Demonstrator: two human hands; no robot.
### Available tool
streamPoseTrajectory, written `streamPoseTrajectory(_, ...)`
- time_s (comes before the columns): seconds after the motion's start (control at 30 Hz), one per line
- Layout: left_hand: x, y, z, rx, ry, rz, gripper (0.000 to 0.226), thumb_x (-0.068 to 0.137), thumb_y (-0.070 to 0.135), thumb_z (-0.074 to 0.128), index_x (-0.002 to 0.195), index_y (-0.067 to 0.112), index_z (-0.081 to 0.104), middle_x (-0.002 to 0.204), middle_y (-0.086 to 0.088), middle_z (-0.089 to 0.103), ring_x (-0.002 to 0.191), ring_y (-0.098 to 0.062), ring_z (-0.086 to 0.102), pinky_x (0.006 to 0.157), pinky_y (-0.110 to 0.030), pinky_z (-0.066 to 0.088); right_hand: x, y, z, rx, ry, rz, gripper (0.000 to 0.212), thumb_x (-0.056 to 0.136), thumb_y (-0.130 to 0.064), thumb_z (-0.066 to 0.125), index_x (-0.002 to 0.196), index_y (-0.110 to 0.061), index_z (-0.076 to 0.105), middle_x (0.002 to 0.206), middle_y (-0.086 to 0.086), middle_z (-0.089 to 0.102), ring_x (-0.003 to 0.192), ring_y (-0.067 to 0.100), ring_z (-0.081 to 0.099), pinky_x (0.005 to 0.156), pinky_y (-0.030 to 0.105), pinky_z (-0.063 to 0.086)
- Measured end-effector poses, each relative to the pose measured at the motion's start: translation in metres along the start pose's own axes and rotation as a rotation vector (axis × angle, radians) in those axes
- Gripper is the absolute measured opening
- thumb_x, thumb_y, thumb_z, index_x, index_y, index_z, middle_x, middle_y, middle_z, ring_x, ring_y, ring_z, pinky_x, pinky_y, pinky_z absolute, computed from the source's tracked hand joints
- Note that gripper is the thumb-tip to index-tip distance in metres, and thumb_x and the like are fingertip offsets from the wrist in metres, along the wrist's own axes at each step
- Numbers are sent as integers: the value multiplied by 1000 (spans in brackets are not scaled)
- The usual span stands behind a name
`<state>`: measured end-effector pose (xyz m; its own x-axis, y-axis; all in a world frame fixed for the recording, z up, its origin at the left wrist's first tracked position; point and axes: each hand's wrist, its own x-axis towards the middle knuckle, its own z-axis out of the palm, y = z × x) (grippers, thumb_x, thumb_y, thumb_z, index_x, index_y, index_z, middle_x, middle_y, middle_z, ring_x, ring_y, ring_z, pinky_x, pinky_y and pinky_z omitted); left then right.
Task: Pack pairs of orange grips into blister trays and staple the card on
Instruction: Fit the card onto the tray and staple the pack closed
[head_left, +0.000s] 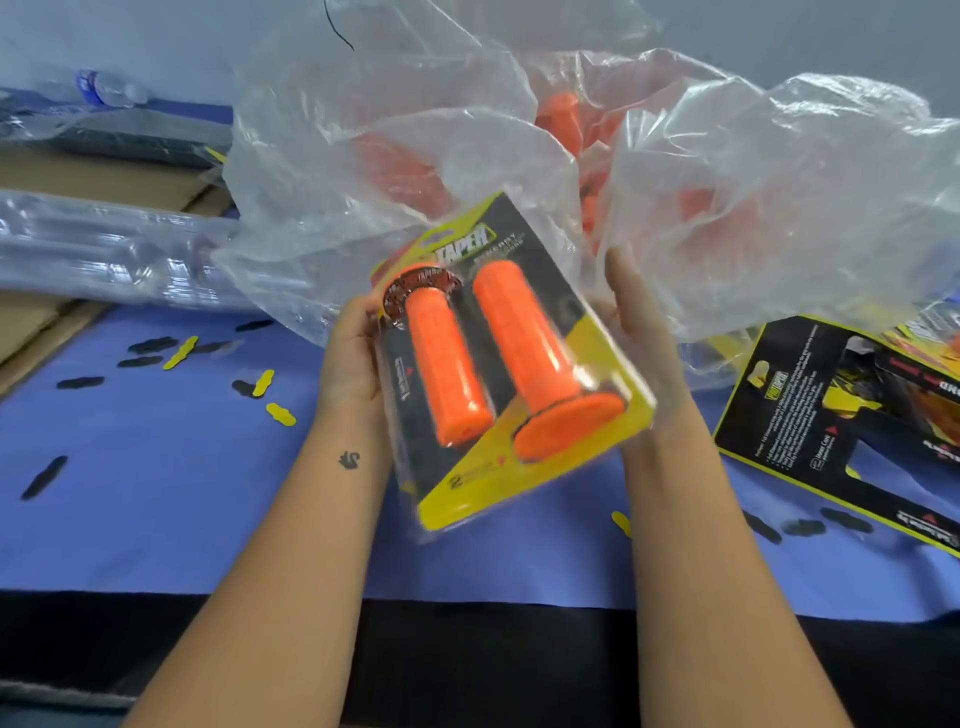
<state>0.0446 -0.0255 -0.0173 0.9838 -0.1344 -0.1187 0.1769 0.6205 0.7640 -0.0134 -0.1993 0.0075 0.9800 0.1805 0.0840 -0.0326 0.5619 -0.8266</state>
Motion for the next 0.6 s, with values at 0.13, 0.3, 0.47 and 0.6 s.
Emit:
streamPoseTrajectory(0.13, -4, 1, 1, 35, -80, -134, 36, 95, 28, 47, 88, 8, 76, 86, -11, 72, 77, -23, 69, 77, -36, 58, 0, 5, 3, -186, 54, -127, 33, 94, -30, 50, 110, -7, 67, 100, 7, 73, 90, 16, 71, 70, 24, 55)
streamPoseTrajectory(0.3, -1, 3, -4, -17, 14, -103, 42, 94, 33, 55, 123, 3, 63, 100, -16, 66, 87, -31, 63, 95, -48, 48, 5, 10, -3, -427, 249, -55, 13, 90, -7, 57, 96, -7, 70, 84, 12, 66, 71, 22, 59, 64, 32, 46)
streamPoseTrajectory(0.47, -1, 7, 0, 63, 115, 6, 50, 89, 29, 59, 128, -3, 58, 112, -24, 58, 97, -36, 57, 97, -54, 46, 6, 13, -4, -370, 297, -157, 22, 93, -8, 59, 77, -14, 72, 71, 5, 70, 60, 14, 64, 56, 25, 52)
streamPoseTrajectory(0.6, -3, 8, 5, 51, 154, 123, 46, 91, 21, 62, 125, -10, 55, 116, -32, 59, 97, -38, 58, 94, -53, 47, 7, 11, -2, -345, 343, -212, 17, 91, -9, 63, 75, -13, 70, 72, 7, 70, 60, 16, 64, 55, 24, 52)
